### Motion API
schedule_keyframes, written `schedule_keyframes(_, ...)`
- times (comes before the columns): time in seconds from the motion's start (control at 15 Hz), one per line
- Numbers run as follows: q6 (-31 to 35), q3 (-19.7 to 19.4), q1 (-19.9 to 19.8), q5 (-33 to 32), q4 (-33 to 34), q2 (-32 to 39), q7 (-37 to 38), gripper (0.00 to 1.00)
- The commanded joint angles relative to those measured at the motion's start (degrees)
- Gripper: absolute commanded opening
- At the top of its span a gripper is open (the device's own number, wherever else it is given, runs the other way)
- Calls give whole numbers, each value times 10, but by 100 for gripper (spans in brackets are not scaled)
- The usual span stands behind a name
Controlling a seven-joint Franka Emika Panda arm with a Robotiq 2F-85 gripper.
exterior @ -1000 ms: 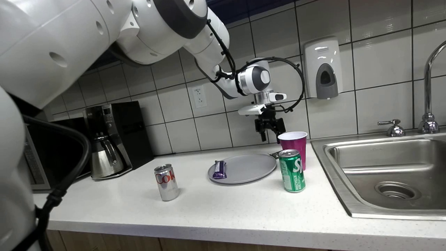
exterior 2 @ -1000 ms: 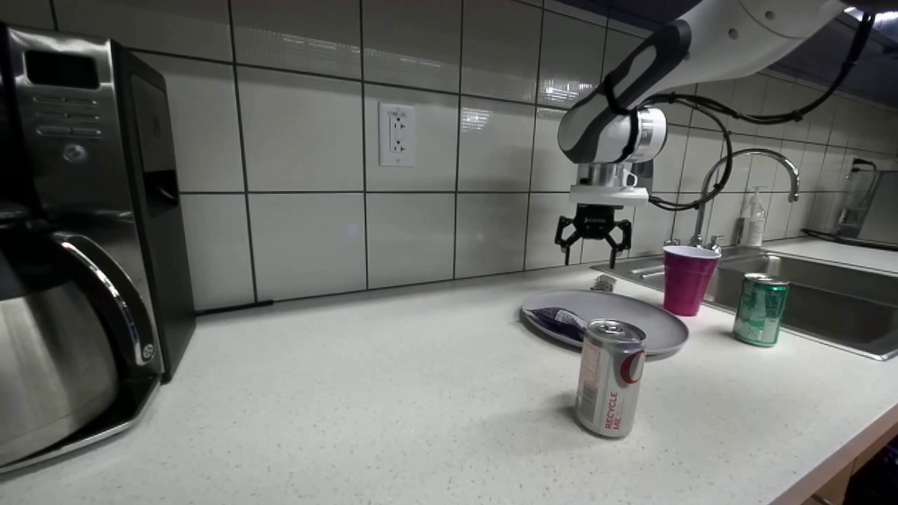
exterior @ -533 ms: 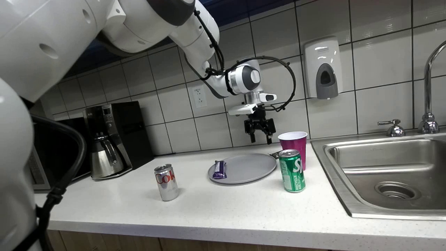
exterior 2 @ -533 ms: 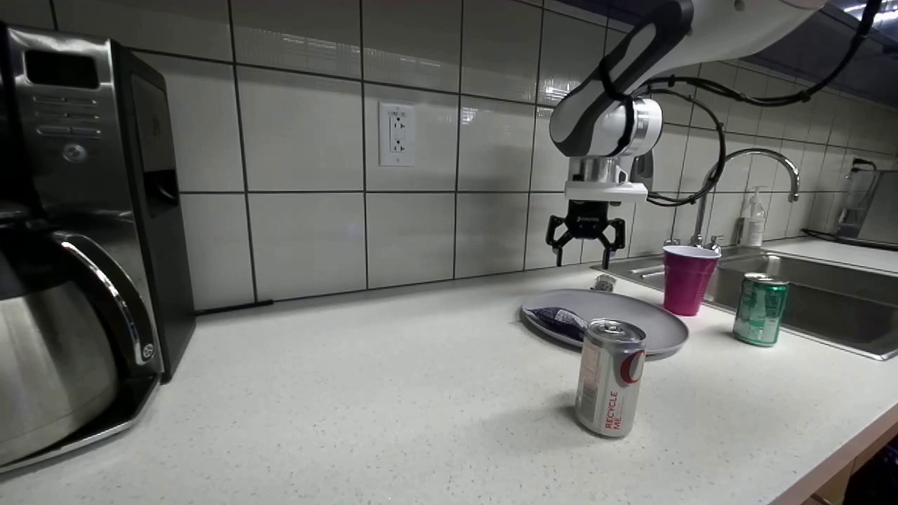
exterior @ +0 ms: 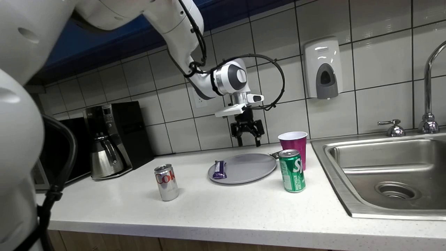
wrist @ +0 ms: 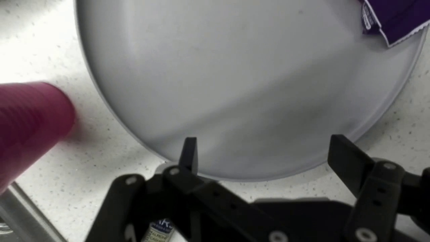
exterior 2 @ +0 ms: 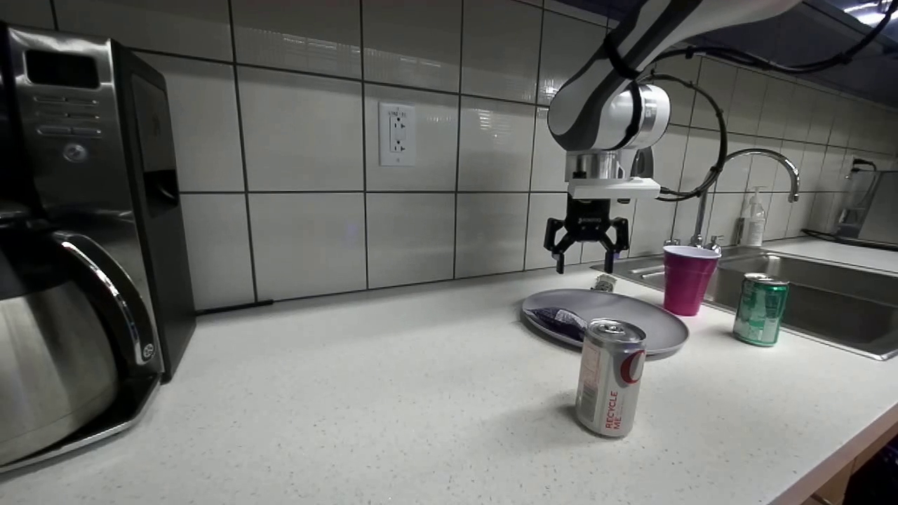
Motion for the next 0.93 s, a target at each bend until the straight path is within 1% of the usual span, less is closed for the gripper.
schedule_keyframes(0.0, 38, 7, 10, -32, -99, -69, -17, 100)
schedule_keyframes(0.47, 127, 25, 17, -61, -224, -144, -57, 100)
schedule_keyframes(0.67, 160, 39, 9, -46, -265, -168, -93, 100)
schedule_keyframes(0.87, 186, 58, 0, -28, -298, -188, -149, 100)
